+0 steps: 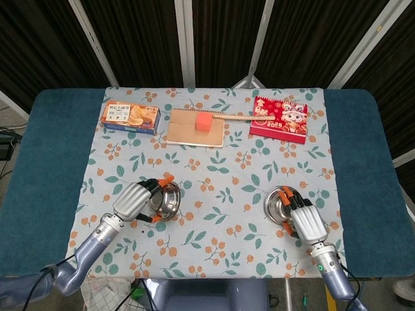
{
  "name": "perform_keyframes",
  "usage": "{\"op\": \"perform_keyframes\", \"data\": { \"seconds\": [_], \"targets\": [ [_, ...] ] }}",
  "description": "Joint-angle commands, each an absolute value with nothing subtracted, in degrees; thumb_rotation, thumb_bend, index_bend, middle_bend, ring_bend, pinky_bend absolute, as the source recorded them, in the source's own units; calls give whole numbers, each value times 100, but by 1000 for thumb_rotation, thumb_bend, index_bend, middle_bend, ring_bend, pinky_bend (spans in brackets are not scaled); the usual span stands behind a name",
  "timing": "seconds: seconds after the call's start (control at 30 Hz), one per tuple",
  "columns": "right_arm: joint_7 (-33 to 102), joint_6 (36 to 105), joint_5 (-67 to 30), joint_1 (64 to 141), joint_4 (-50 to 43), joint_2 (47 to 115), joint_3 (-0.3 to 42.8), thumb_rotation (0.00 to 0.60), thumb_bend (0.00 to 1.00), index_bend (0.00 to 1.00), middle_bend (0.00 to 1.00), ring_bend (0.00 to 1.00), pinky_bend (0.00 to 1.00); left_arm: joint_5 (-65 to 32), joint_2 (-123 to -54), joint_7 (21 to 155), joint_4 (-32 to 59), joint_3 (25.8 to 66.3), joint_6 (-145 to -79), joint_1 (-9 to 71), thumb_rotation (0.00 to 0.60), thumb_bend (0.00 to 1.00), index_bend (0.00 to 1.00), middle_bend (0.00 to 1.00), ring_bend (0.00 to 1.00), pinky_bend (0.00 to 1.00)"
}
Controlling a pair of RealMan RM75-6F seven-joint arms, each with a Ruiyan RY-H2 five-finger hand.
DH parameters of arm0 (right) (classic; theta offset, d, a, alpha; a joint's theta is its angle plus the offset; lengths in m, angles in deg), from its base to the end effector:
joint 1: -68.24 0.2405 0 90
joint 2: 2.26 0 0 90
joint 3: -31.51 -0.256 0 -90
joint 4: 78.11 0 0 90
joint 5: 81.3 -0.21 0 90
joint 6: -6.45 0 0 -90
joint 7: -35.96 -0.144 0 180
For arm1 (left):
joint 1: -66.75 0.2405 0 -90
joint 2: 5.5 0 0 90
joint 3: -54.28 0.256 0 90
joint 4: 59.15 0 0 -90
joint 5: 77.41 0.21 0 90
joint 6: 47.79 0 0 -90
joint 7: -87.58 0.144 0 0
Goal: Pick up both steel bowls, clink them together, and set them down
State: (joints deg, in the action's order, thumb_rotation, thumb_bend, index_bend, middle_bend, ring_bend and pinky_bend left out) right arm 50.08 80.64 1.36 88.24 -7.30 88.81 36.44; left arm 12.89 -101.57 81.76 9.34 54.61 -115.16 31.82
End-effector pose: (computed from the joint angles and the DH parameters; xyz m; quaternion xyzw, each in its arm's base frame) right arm -0.2889 -0.2299 -0.0066 0.7356 -0.3313 0.3142 0.5003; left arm -0.1907 0.2936 -0.0433 -0.7515 -0.3521 -0.4514 0.3279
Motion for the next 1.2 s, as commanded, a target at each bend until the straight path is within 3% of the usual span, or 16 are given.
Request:
{"op": "perform_keyframes", "data": {
  "seconds": [0.03,0.17,0.4,0.5,0.63,0.77,0.93,1.2],
  "targets": [
    [5022,7726,9,8882,-306,8636,3601,434,486,0,140,266,254,1105,-10119,8309,1102,5358,-11297,3127,465,125,1,164,127,365],
    [4936,7588,7,8943,67,8447,3504,350,487,0,49,199,217,839,-10108,8392,1260,5239,-10992,3063,448,114,0,99,76,343],
    [4717,7796,250,8894,875,7913,3427,338,483,0,0,113,153,939,-9831,8362,1663,5235,-11150,3118,397,112,0,84,73,280],
    [4563,7989,412,8806,1333,7550,3447,330,477,0,0,46,109,1175,-9507,8276,2050,5351,-11491,3273,338,112,0,77,57,255],
    [4681,8476,572,8517,1833,6892,3540,348,476,0,0,2,39,1818,-9041,8848,2235,5688,-12596,3803,248,112,0,74,49,219],
    [5211,9219,390,8046,1762,6718,3412,352,475,0,0,0,0,1915,-8539,9601,2496,6129,-13429,4618,247,112,0,67,42,181],
    [5363,9886,254,7492,1725,6567,3420,423,475,0,0,0,0,1759,-8098,10038,2623,6365,-14281,5482,258,112,0,55,30,165],
    [5694,10651,383,7028,1791,6478,3256,426,475,0,0,0,0,1665,-7767,10345,3017,6266,-14615,5910,283,112,0,40,0,160]
  ]
}}
